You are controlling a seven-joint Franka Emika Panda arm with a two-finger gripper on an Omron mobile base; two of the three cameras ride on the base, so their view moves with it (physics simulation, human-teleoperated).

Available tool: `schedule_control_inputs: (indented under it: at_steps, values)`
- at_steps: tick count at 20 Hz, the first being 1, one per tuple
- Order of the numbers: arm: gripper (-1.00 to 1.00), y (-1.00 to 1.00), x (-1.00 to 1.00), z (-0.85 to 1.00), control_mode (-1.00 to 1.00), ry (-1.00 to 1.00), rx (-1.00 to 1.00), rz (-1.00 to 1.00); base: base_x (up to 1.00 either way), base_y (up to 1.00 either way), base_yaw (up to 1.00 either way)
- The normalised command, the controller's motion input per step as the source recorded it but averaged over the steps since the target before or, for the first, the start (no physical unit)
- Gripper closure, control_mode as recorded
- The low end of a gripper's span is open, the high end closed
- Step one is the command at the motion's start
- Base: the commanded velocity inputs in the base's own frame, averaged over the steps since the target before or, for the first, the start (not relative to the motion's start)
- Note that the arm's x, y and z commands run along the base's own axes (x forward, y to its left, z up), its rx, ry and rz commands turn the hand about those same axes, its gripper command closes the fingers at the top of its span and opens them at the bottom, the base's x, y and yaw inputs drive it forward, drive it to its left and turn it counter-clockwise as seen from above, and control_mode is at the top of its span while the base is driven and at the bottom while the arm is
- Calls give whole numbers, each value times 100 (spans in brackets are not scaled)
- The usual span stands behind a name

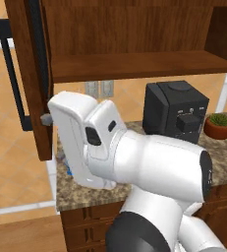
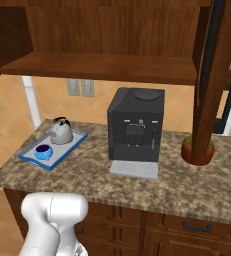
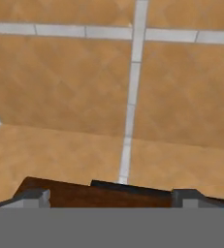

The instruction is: Pick the kettle from the counter and place it on the tray. Then pick the mug from the cabinet and place it on the tray. Then close the cabinet doors.

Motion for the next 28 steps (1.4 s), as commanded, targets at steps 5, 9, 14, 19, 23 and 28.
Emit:
schedule_control_inputs:
  at_steps: [5,9,14,19,23,28]
  values:
    - [-100,59,-8,4,-100,2,0,-15,0,0,0]
    - [-100,65,16,0,-100,0,0,-14,0,0,0]
    - [-100,54,40,0,-100,0,-5,-12,0,0,0]
    - [-100,17,49,-3,-100,2,-7,-18,0,0,0]
    - [-100,16,33,-16,-100,4,-1,-22,0,0,0]
    - [-100,7,36,-18,-100,7,-1,-28,0,0,0]
